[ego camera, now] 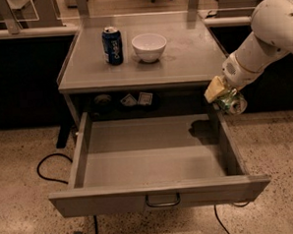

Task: Place green can into top drawer

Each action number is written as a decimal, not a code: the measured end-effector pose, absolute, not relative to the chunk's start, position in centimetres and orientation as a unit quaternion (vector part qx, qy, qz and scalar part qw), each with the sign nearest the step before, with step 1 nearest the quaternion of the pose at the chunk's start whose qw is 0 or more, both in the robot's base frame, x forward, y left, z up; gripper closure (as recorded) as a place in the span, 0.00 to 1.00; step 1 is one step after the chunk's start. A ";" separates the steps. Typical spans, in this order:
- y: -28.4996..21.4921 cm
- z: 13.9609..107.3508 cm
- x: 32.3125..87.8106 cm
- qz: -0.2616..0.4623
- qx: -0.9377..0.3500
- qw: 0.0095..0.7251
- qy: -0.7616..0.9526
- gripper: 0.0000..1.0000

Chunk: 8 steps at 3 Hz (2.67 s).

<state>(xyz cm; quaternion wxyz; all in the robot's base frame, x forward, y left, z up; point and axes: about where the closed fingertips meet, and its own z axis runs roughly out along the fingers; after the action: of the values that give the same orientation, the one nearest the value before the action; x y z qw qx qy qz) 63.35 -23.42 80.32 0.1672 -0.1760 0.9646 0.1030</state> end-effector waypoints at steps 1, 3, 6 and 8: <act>-23.4 80.3 63.3 0.103 -0.176 0.167 0.965 1.00; -22.3 75.8 56.7 0.123 -0.190 0.173 0.959 1.00; -21.0 71.3 55.6 0.116 -0.163 0.206 0.958 1.00; -19.8 73.2 59.8 0.128 -0.135 0.318 0.930 1.00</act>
Offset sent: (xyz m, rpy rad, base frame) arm -0.1031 0.0062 -0.0588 0.0121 0.0720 0.0221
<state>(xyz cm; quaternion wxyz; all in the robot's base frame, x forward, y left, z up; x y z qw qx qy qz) 59.84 -19.76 73.16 0.3181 -0.1354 0.9295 0.1284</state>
